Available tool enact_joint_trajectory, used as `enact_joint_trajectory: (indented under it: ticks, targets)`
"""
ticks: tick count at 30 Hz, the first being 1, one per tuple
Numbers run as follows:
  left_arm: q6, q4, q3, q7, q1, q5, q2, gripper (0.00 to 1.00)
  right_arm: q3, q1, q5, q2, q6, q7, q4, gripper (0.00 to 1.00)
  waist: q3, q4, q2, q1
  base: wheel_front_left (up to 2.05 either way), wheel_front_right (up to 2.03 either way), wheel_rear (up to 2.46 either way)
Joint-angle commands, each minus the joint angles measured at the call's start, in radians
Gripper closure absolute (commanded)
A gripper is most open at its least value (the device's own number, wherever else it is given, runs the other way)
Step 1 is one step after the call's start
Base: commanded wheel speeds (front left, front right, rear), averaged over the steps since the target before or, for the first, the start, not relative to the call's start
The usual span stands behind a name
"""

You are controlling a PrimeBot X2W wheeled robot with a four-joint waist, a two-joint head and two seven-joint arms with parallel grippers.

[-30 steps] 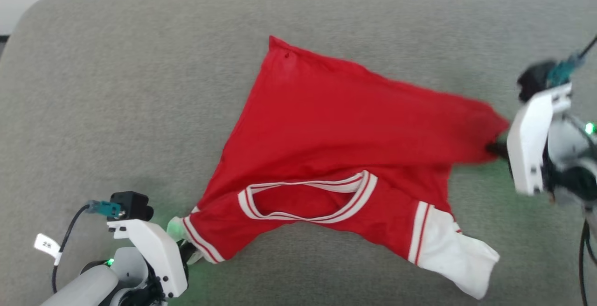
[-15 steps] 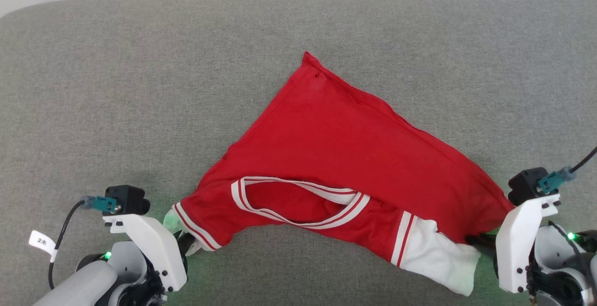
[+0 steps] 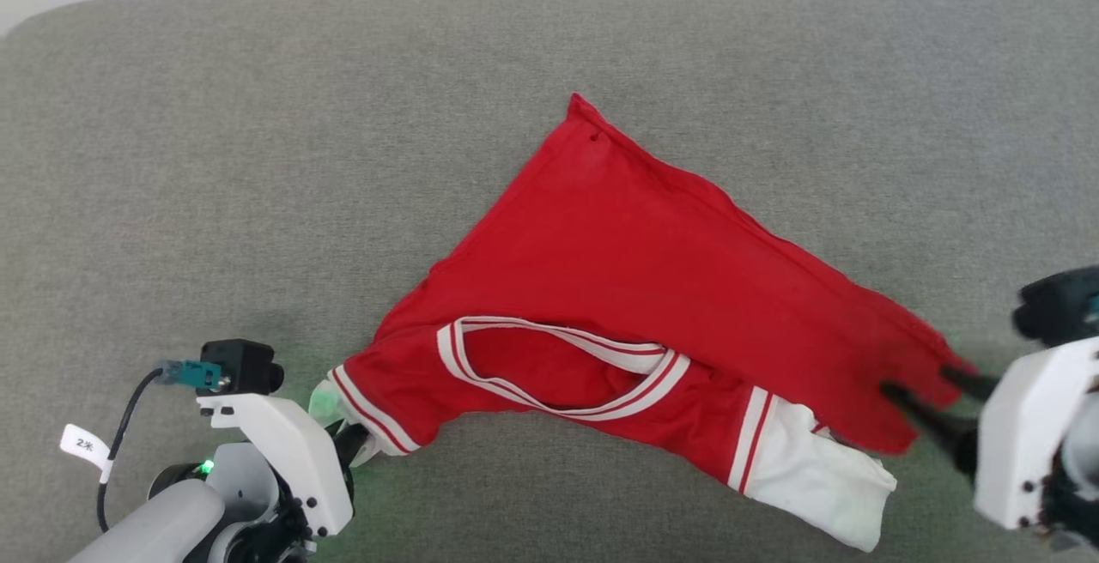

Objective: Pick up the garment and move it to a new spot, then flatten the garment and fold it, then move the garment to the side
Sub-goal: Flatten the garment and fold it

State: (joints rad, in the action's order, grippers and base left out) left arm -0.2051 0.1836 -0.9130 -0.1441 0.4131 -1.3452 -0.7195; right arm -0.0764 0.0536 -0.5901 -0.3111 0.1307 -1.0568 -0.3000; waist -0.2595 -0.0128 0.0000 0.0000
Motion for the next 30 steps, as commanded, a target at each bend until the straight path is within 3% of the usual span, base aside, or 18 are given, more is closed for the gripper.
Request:
enact_joint_trajectory:
  ticks: [1,7,12,22,30]
  targets:
    - [-0.005,0.001,-0.006,-0.002,-0.009,0.013,0.011,1.00,-0.014,0.005,0.004,0.004,0.000,-0.012,-0.035,0.00,0.002,-0.007,0.0000,0.0000,0.00,0.00,0.00]
    - [-0.003,-0.008,-0.017,-0.007,0.002,0.022,0.024,1.00,-0.033,0.079,0.041,0.010,0.000,-0.039,-0.166,0.00,0.004,-0.049,0.0000,0.0000,0.00,0.00,0.00]
    - [0.006,-0.006,-0.027,-0.014,0.027,0.034,0.044,1.00,0.044,0.213,0.068,-0.024,0.000,0.041,-0.102,0.00,-0.007,-0.103,0.0000,0.0000,0.00,0.00,0.00]
    - [0.048,0.037,-0.060,-0.034,0.101,0.070,0.127,1.00,0.283,0.534,0.034,-0.094,0.000,0.238,0.307,0.00,-0.043,-0.241,0.0000,0.0000,0.00,0.00,0.00]
    - [0.101,0.106,-0.085,-0.043,0.156,0.087,0.197,1.00,0.464,0.770,0.019,-0.127,0.000,0.249,0.685,0.00,-0.074,-0.334,0.0000,0.0000,0.00,0.00,0.00]
